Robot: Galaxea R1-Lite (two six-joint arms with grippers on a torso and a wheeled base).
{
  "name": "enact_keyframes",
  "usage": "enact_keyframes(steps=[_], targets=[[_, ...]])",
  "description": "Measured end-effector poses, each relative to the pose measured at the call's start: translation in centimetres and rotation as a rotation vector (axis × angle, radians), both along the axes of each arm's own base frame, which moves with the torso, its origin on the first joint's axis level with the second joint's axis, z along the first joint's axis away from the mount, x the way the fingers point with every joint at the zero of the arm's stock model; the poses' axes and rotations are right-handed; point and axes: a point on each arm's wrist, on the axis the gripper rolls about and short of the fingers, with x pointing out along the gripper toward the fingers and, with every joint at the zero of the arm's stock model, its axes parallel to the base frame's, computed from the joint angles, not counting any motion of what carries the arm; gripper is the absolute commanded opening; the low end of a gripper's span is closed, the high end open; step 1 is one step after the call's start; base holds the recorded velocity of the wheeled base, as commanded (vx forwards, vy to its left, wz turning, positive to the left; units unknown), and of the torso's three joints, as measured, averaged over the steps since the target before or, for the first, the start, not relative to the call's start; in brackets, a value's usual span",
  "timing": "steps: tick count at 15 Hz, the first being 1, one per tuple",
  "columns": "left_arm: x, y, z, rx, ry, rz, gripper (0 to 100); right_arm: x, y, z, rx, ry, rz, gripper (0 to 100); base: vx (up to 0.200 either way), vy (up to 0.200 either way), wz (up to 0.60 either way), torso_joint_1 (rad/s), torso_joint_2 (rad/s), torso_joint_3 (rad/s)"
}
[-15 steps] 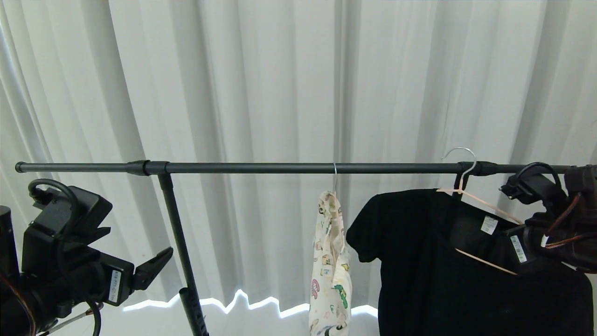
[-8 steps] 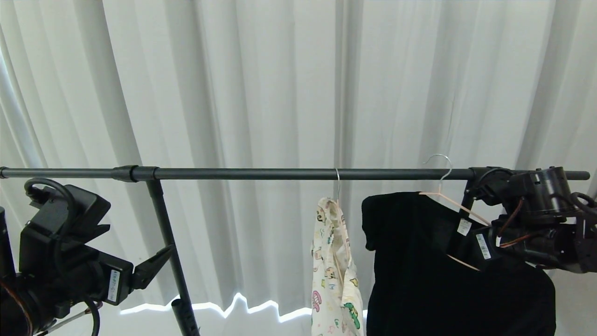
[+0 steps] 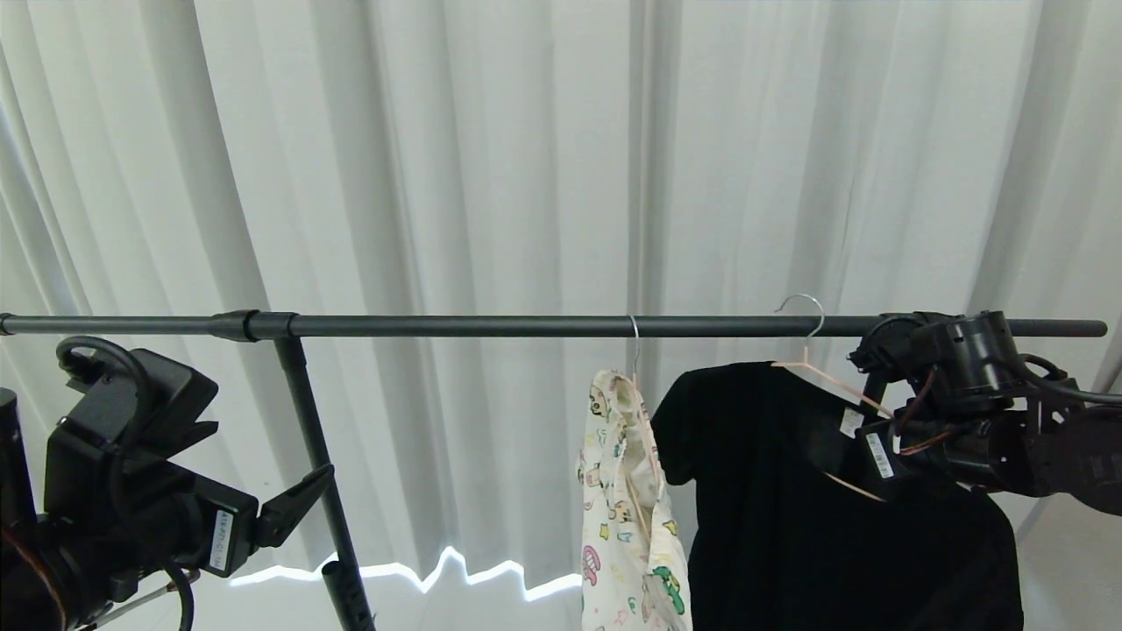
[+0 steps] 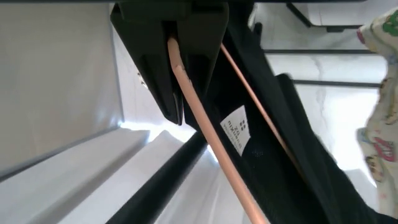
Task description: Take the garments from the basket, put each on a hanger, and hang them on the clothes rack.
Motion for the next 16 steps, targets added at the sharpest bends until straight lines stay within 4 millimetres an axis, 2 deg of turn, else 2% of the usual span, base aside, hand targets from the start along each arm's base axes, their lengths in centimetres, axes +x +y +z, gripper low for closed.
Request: enact_keyframes(steps=[7, 8, 12, 16], targets=[[-0.1, 0.0, 0.1, -0.001, -0.007, 0.000, 100, -0.2, 1.5, -0.8, -0.011, 0.024, 0.049, 0, 0.000, 0.000, 0.00, 0.000, 0.00, 0.000], [-0.1, 0.0, 0.1, -0.001, -0.007, 0.001, 100, -0.2, 1.5, -0.8, -0.011, 0.024, 0.051, 100, 0.000, 0.000, 0.00, 0.000, 0.00, 0.000], [-0.2, 0.0, 0.0, -0.001, -0.005, 0.000, 100, -0.5, 1.6, -0.3, -0.003, 0.008, 0.056, 100, 0.000, 0.000, 0.00, 0.000, 0.00, 0.000], [-0.6, 0.2, -0.2, 0.000, -0.004, 0.007, 100, -2.0, 1.2, 1.6, 0.030, -0.054, 0.061, 100, 0.000, 0.000, 0.00, 0.000, 0.00, 0.000]])
